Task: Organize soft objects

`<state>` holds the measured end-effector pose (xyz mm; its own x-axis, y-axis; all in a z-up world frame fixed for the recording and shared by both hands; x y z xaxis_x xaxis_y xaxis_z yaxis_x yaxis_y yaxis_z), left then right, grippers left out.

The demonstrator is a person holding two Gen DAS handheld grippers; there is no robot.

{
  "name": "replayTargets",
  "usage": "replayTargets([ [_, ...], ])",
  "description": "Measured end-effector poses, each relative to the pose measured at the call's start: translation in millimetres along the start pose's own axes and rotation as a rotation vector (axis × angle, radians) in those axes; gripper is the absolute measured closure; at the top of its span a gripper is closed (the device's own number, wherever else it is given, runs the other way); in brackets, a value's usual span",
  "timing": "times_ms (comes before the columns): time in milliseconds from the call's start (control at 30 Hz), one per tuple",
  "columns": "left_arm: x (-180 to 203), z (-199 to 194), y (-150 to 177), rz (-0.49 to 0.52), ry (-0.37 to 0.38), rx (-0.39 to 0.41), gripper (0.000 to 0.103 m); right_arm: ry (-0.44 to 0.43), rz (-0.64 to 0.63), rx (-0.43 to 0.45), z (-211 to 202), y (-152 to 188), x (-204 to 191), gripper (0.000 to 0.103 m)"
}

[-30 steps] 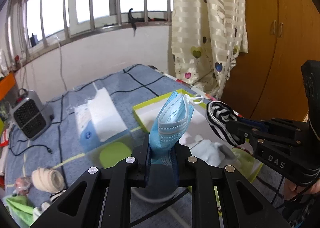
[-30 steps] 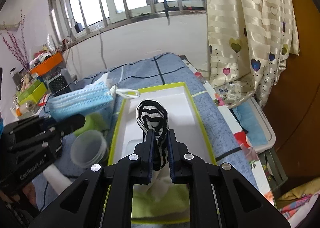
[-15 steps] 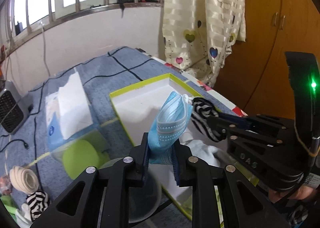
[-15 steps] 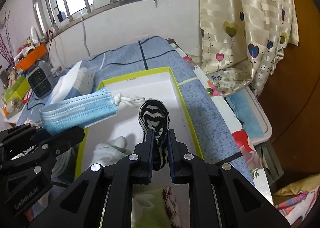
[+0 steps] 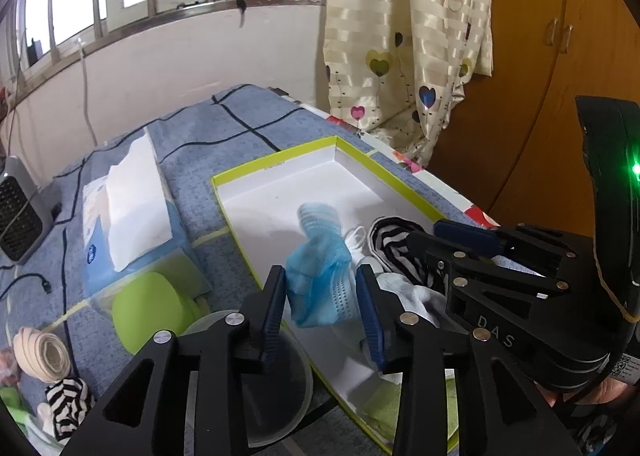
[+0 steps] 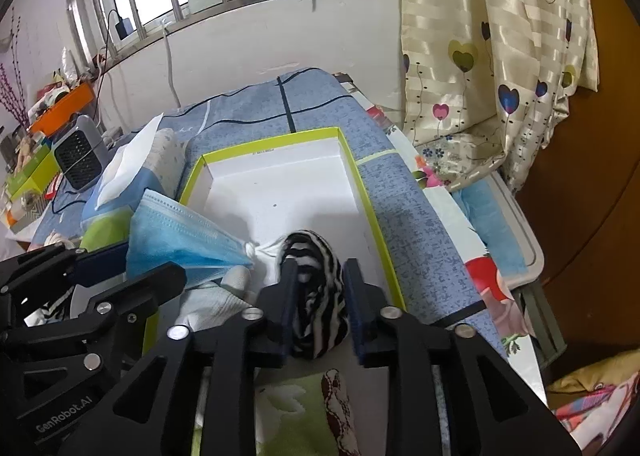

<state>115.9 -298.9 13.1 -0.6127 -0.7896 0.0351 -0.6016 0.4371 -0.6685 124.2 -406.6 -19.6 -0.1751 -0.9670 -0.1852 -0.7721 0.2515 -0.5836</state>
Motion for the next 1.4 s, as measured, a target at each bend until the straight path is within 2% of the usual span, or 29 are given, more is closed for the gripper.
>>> replayTargets([
  [67, 0.1, -3.8, 0.8, 0.002, -0.003, 0.007, 0.063, 0.0, 0.003, 0.005, -2.1, 0.6, -0.3, 0.056],
  [100, 0.5, -6.2, 1.3, 0.002, 0.0, 0.009, 0.062, -0.004, 0.004, 0.008, -4.0, 1.0, -0.9, 0.054],
  [300, 1.1, -19.3, 4.1, 0.002, 0.009, 0.029, 0.057, 0.008, 0.0, 0.025, -14.3, 3.0, -4.3, 0.054],
  [467, -2.5, -31.2, 7.1, -0.003, 0.0, 0.046, 0.054, 0.01, 0.001, 0.04, -24.8, 6.0, -9.7, 0.047],
  [700, -15.5, -59.8, 16.0, -0.016, -0.018, 0.083, 0.048, -0.018, -0.002, 0.079, -44.5, 11.5, -25.7, 0.046],
  [800, -24.2, -72.2, 21.6, -0.029, -0.025, 0.095, 0.048, -0.034, -0.01, 0.097, -53.2, 14.7, -34.9, 0.039],
  [1100, -50.2, -99.3, 42.1, -0.077, -0.051, 0.119, 0.047, -0.11, -0.063, 0.132, -71.5, 24.5, -70.8, 0.034],
  [1400, -93.6, -133.9, 69.6, -0.139, -0.105, 0.158, 0.044, -0.26, -0.168, 0.128, -79.7, 44.1, -119.6, 0.033],
])
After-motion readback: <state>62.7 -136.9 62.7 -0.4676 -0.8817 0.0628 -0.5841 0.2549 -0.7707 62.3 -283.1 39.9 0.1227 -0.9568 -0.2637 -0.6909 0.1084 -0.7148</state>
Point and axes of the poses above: each gripper's, at about its wrist camera, not at the fingertips, and z roughly the way its jaws point, x to its right, y to its underside, the point moved 7 cm from there along z, roughly the way its jaws point, and after that the axes turned 2 degrees about -x, right-handed, at the moved point
